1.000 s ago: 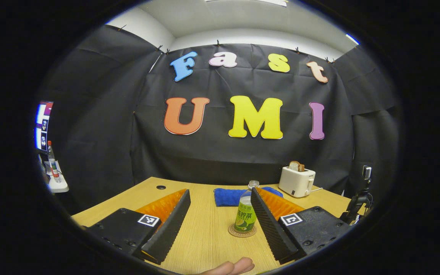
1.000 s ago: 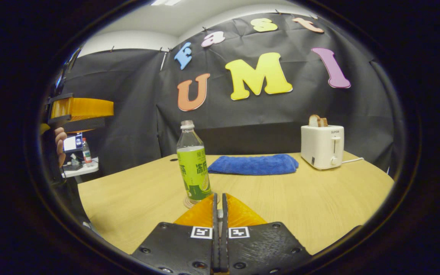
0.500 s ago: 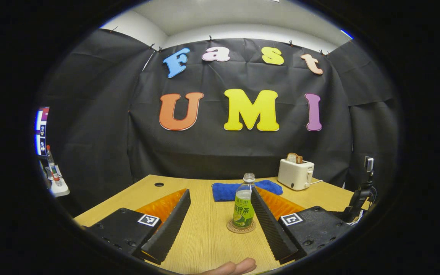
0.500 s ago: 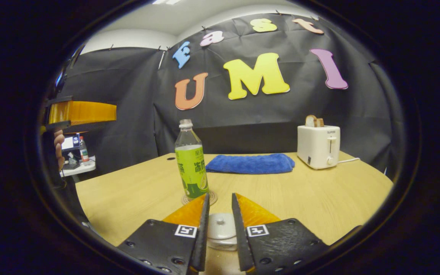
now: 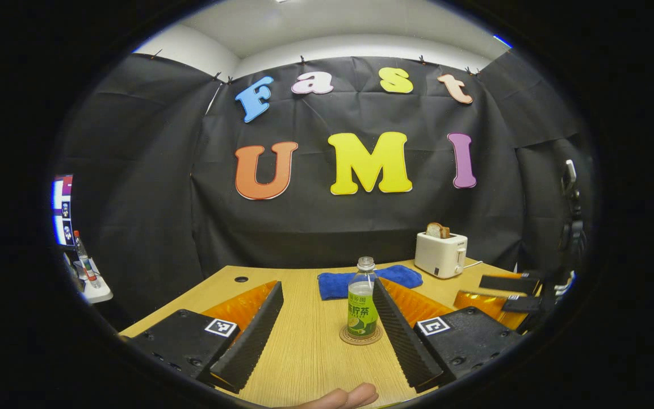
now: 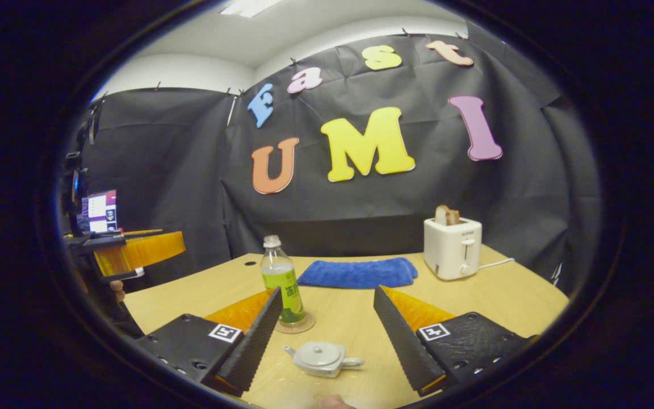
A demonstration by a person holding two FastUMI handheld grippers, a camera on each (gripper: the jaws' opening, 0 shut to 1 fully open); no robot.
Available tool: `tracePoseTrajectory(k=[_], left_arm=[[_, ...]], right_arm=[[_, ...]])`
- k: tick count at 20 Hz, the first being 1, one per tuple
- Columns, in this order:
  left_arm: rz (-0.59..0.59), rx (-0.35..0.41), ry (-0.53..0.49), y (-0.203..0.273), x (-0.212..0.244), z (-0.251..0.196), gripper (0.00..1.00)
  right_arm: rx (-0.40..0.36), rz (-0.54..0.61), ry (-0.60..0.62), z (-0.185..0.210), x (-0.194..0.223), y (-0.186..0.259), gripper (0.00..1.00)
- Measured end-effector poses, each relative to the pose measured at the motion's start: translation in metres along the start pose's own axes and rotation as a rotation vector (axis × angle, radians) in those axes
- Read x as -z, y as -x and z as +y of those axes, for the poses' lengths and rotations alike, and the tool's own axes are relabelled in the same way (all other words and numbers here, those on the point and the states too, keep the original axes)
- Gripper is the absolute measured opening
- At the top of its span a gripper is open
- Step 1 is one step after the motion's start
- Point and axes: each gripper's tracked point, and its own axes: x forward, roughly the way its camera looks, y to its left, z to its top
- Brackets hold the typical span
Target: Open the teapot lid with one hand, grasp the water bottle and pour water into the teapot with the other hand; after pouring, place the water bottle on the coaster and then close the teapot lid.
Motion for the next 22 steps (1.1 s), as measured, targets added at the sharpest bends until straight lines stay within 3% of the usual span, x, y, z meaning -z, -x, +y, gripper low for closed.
tracePoseTrajectory(k=[4, 5, 7, 11, 12, 16, 22], left_arm=[[-0.007, -0.031, -0.017, 0.010, -0.006, -0.002, 0.99], [-0.011, -0.035, -0.018, 0.013, -0.007, -0.002, 0.99], [-0.015, -0.032, -0.025, 0.019, -0.007, -0.004, 0.99], [-0.003, -0.053, -0.038, 0.031, -0.001, 0.007, 0.98], [-0.003, -0.053, -0.037, 0.032, 0.000, 0.009, 0.98], [0.007, -0.058, -0.019, 0.026, 0.004, 0.015, 0.98], [0.032, -0.041, -0.017, 0.024, 0.011, 0.007, 0.98]], right_arm=[[0.142, 0.012, 0.073, -0.041, -0.024, 0.035, 0.95], [0.146, 0.005, 0.083, -0.044, -0.030, 0.045, 0.92], [0.154, -0.021, 0.097, -0.051, -0.044, 0.062, 0.96], [0.207, -0.098, 0.131, -0.060, -0.066, 0.078, 0.92], [0.206, -0.102, 0.136, -0.057, -0.066, 0.079, 0.95], [0.148, -0.070, 0.124, -0.040, -0.056, 0.071, 0.96], [0.155, -0.064, 0.127, -0.042, -0.055, 0.071, 0.95]])
